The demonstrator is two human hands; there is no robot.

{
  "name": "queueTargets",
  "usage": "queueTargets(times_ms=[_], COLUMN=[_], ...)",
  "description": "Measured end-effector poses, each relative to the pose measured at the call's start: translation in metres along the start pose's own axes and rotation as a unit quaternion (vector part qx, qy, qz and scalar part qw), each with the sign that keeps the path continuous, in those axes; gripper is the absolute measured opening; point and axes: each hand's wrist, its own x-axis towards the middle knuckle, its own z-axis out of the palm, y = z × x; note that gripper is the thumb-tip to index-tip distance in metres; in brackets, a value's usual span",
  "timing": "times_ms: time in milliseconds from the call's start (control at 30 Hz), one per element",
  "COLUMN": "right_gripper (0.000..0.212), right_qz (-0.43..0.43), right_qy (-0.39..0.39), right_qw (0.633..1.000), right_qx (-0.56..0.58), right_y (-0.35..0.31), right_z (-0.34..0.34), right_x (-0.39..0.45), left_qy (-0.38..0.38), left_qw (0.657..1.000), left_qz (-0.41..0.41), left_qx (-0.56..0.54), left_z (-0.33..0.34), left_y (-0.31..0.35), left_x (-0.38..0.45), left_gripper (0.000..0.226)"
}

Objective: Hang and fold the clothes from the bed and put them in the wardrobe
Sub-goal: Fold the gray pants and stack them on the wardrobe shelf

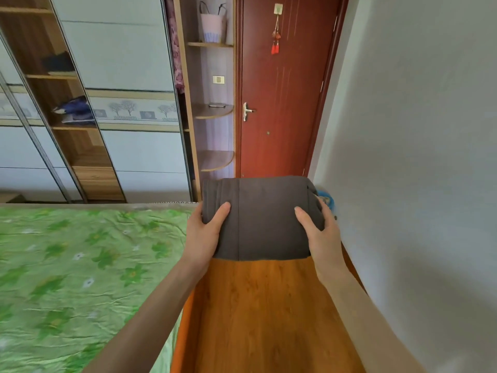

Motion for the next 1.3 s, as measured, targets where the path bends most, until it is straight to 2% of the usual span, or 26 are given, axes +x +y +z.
queueTargets(times_ms=[167, 333, 467, 633, 700, 1033, 1300], right_gripper=[0.059, 0.057, 0.056, 0.056, 0.055, 0.056, 0.044], right_qz=[-0.003, -0.005, -0.008, -0.008, -0.009, 0.001, -0.001], right_qy=[-0.009, -0.009, -0.006, -0.034, -0.05, -0.114, -0.158], right_qw=[1.0, 1.0, 1.0, 0.999, 0.998, 0.993, 0.987], right_qx=[0.005, 0.011, 0.01, 0.029, 0.035, 0.027, 0.018], right_y=[0.016, 0.037, 0.048, 0.056, 0.057, 0.07, 0.092], right_z=[0.03, 0.061, 0.086, 0.121, 0.136, 0.226, 0.339], right_x=[0.076, 0.171, 0.259, 0.368, 0.407, 0.555, 0.676], left_qy=[0.03, 0.036, 0.04, 0.05, 0.062, 0.121, 0.164], left_qw=[0.999, 0.999, 0.998, 0.996, 0.995, 0.989, 0.984], left_qz=[-0.012, 0.013, 0.021, 0.038, 0.041, 0.039, 0.042], left_qx=[-0.011, 0.023, 0.045, 0.059, 0.066, 0.081, 0.056], left_z=[0.021, 0.051, 0.081, 0.116, 0.124, 0.127, 0.103], left_y=[-0.008, -0.022, -0.029, -0.025, -0.024, -0.044, -0.069], left_x=[0.075, 0.166, 0.25, 0.354, 0.39, 0.542, 0.689], left_gripper=[0.037, 0.051, 0.052, 0.04, 0.043, 0.049, 0.046])
